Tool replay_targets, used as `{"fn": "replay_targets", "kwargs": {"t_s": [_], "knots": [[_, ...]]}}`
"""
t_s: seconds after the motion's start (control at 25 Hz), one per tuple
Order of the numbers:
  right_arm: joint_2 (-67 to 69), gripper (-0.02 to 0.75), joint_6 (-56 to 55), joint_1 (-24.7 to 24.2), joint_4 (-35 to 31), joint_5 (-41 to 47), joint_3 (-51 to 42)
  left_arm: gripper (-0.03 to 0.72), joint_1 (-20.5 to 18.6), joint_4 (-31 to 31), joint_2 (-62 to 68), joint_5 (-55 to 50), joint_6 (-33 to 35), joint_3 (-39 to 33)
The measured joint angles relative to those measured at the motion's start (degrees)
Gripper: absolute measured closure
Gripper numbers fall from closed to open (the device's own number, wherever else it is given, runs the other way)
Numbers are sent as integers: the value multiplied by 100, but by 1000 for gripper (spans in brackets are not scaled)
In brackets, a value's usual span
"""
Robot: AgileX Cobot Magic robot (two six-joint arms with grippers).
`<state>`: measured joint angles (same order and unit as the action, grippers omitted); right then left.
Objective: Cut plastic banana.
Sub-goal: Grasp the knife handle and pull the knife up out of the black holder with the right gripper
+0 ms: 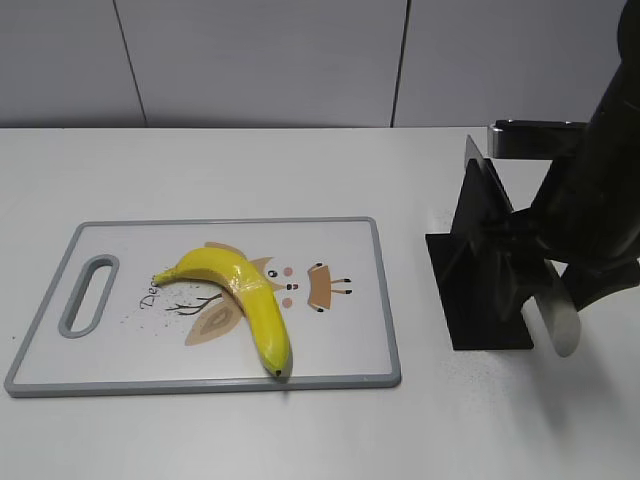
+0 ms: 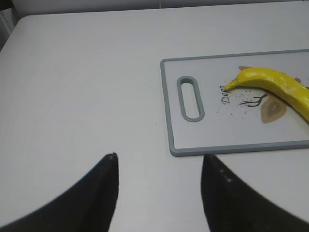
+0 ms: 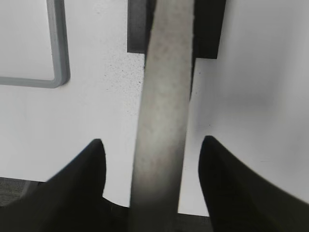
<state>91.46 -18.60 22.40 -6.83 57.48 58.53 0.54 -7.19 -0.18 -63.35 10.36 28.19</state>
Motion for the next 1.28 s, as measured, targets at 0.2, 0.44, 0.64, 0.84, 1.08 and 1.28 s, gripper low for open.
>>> {"fn": "replay_targets", "kwargs": {"t_s": [0.2,0.44,0.64,0.84,1.08,1.28], "knots": [[92,579,-132,2,-58,0,0,158,0,0,0,0,0,0],[12,577,-159,-4,-42,26,0,158,0,0,0,0,0,0],[-643,577,-309,2,-26,37,0,158,0,0,0,0,0,0],[-1393,577,-603,2,372,53,0,158,0,0,0,0,0,0],[-1885,577,69,2,484,195,91,158,0,0,225,129,0,169],[-1477,577,1306,2,495,593,788,158,7,-15,1263,516,277,508]]}}
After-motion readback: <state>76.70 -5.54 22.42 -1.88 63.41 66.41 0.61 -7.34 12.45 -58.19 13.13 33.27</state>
